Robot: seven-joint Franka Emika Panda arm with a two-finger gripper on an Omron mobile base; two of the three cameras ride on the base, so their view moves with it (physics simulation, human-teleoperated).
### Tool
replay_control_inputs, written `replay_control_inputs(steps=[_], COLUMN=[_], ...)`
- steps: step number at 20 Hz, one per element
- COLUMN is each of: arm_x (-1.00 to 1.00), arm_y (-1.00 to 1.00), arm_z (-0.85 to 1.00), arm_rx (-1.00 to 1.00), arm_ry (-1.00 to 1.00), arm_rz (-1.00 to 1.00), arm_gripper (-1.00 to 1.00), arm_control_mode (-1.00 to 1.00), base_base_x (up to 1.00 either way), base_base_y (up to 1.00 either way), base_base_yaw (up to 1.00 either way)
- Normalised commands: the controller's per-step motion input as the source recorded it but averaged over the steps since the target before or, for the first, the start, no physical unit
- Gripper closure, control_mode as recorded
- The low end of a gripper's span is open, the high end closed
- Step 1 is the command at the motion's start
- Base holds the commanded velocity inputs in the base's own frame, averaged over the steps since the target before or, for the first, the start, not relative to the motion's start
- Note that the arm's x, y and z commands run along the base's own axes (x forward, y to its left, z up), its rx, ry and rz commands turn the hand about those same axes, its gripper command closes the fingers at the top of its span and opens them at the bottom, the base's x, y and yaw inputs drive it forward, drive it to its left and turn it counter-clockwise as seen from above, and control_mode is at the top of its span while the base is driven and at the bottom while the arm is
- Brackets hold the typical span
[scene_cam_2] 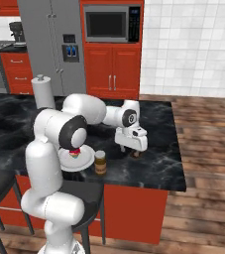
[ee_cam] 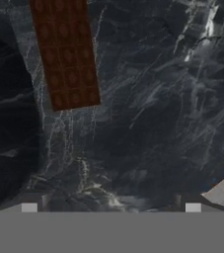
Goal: Take the cinnamon bottle from the cabinet and place it on the dining table, next to the plate with the cupcake. Then take the chocolate from the dining counter and place it on the cupcake plate.
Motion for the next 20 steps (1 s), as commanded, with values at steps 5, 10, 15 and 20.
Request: replay_control_inputs(steps=[5,10,15,20], arm_x=[0.29,0.27,0.16,0.17], arm_y=[-0.10,-0.06,-0.04,-0.06], arm_z=[-0.20,-0.22,-0.16,-0.19], arm_rx=[0.00,0.00,0.00,-0.01], arm_ry=[0.00,-0.01,-0.06,-0.06], arm_rz=[0.00,0.00,0.00,0.00], arm_gripper=[-1.00,-1.00,-1.00,-1.00], arm_control_mode=[-1.00,-1.00,-1.00,-1.00], base_base_x=[0.00,0.00,0.00,0.00], base_base_y=[0.00,0.00,0.00,0.00], base_base_yaw=[0.00,0.00,0.00,0.00])
